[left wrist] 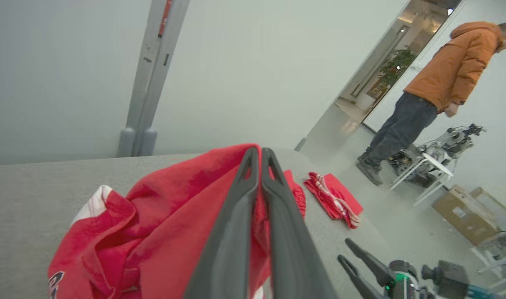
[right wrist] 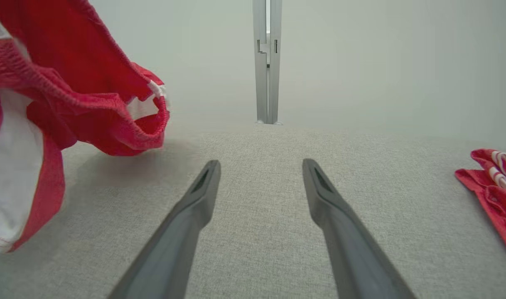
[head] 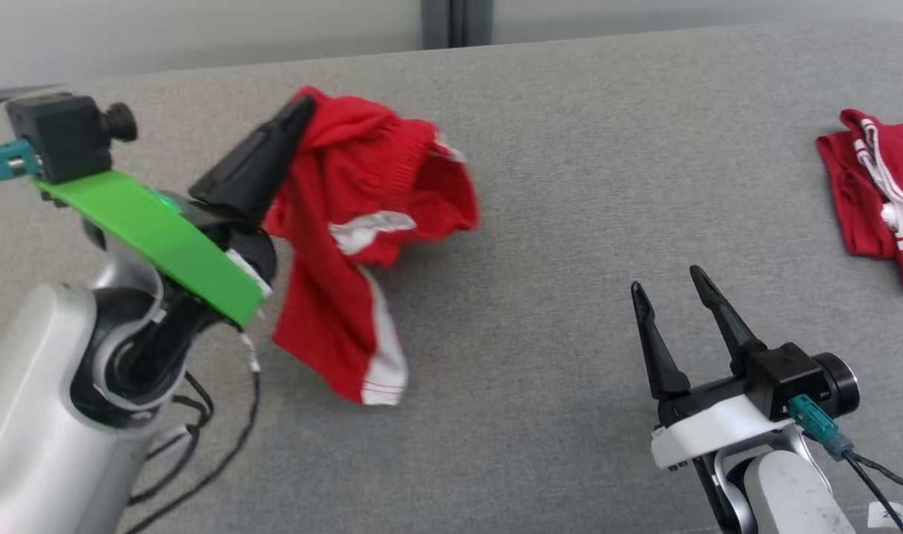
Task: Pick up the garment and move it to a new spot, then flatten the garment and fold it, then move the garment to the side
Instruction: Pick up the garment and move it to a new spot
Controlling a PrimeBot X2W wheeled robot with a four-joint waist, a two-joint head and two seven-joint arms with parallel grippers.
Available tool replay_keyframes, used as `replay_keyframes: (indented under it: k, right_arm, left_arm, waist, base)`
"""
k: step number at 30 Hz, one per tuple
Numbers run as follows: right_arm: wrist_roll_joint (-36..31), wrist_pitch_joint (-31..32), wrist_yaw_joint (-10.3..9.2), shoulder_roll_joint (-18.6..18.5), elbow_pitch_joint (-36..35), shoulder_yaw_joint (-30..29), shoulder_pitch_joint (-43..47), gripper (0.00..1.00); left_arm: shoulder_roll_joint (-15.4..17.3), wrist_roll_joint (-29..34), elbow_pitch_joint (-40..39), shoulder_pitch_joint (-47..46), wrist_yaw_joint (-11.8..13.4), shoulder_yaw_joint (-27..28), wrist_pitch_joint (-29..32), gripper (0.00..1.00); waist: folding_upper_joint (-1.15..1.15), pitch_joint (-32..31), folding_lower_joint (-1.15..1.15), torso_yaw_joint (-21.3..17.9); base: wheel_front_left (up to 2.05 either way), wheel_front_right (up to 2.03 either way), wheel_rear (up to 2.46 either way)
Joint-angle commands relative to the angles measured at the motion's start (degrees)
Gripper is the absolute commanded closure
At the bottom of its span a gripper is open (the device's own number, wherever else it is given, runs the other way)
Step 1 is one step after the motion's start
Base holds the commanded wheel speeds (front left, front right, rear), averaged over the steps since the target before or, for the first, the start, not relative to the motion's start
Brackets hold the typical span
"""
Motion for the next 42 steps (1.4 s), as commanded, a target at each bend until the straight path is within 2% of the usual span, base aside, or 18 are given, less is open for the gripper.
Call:
replay_keyframes:
  k: [1, 7, 11, 12, 14, 16, 19, 23, 26, 27, 28, 29, 33, 37, 42]
  right_arm:
    - [0.4, -0.2, -0.11, 0.0, -0.3, -0.6, 0.6, 0.0]
    - [1.4, -0.2, -0.11, 0.4, -1.2, -1.4, 0.4, 0.0]
    - [3.4, -0.2, -0.11, 0.5, -1.5, -1.2, 0.4, 0.0]
    - [3.7, -0.2, -0.11, 0.5, -1.6, -1.3, 0.4, 0.0]
    - [4.5, -0.2, -0.11, 0.5, -1.6, -1.4, 0.4, 0.0]
    - [5.2, -0.2, -0.11, 0.5, -1.5, -1.0, 0.2, 0.0]
    - [6.1, -0.2, -0.11, 0.5, -1.2, -0.8, -0.2, 0.0]
    - [6.4, -0.2, -0.11, 0.5, -1.0, -0.8, -0.3, 0.0]
    - [6.4, -0.2, -0.11, 0.5, -0.7, -0.9, 0.2, 0.0]
    - [6.3, -0.2, -0.11, 0.5, -0.6, -1.0, 0.4, 0.0]
    - [6.2, -0.2, -0.11, 0.5, -0.5, -1.1, 0.7, 0.0]
    - [5.9, -0.2, -0.11, 0.5, -0.4, -1.4, 1.1, 0.0]
    - [4.5, -0.2, -0.1, 0.5, -0.2, -2.8, 1.9, 0.0]
    - [1.9, -0.2, -0.11, 0.4, -0.2, -5.2, 3.3, 0.0]
    - [-0.9, -0.2, -0.11, 0.5, -0.9, -9.7, 5.9, 0.0]
  left_arm:
    - [-0.7, -2.1, -4.0, 1.7, 1.5, -0.4, 1.6, 1.0]
    - [-3.0, -8.9, -17.5, 5.1, 7.8, -3.2, 7.5, 1.0]
    - [-2.0, -11.6, -17.9, 6.4, 10.8, -3.3, 10.3, 1.0]
    - [-1.5, -12.1, -16.8, 6.6, 10.5, -3.6, 11.2, 1.0]
    - [-0.1, -13.6, -12.0, 7.4, 10.1, -3.1, 12.5, 1.0]
    - [1.4, -13.5, -5.7, 7.4, 8.7, -2.2, 12.7, 1.0]
    - [3.5, -11.2, 6.9, 7.2, 7.1, -1.3, 11.1, 1.0]
    - [4.0, -7.5, 20.5, 5.1, 5.0, 0.0, 5.6, 1.0]
    - [4.4, -2.0, 29.0, 3.9, 4.1, -0.9, -0.3, 1.0]
    - [4.2, 0.2, 32.0, 3.6, 4.2, -1.3, -3.0, 0.73]
    - [3.5, 1.0, 34.0, 3.3, 4.2, -1.2, -5.1, 0.26]
    - [2.3, 1.6, 36.4, 3.2, 4.1, -1.1, -7.4, 0.0]
    - [0.9, 7.6, 41.0, 2.0, 2.5, -3.1, -16.7, 0.0]
    - [-2.0, 14.0, 42.0, 2.9, 4.6, -5.3, -26.9, 0.0]
    - [-5.8, 19.5, 37.1, 7.4, 8.1, -4.2, -29.8, 0.0]
  waist:
    - [0.0, -2.7, 0.0, -4.3]
    - [0.0, -2.2, 0.0, -9.4]
    - [0.0, -1.2, 0.0, -13.2]
    - [0.0, -1.0, 0.0, -13.9]
    - [0.0, -0.4, 0.0, -15.6]
    - [0.0, 0.3, 0.0, -17.4]
    - [0.0, 1.1, 0.0, -19.9]
    - [0.0, 2.0, 0.0, -22.1]
    - [0.0, 2.1, 0.0, -22.6]
    - [0.0, 1.9, 0.0, -22.6]
    - [0.0, 1.7, 0.0, -22.5]
    - [0.0, 1.3, 0.0, -22.2]
    - [0.0, -0.5, 0.0, -19.9]
    - [0.0, -3.2, 0.0, -16.2]
    - [0.0, -7.2, 0.0, -10.2]
  base:
    - [0.0, 0.0, 0.0]
    - [0.0, 0.0, 0.0]
    - [0.0, 0.0, 0.0]
    - [0.0, 0.0, 0.0]
    - [0.0, 0.0, 0.0]
    - [0.0, 0.0, 0.0]
    - [0.0, 0.0, 0.0]
    - [0.0, 0.0, 0.0]
    - [0.0, 0.0, 0.0]
    - [0.0, 0.0, 0.0]
    - [0.0, 0.0, 0.0]
    - [0.0, 0.0, 0.0]
    - [0.0, 0.0, 0.0]
    - [0.0, 0.0, 0.0]
    - [0.0, 0.0, 0.0]
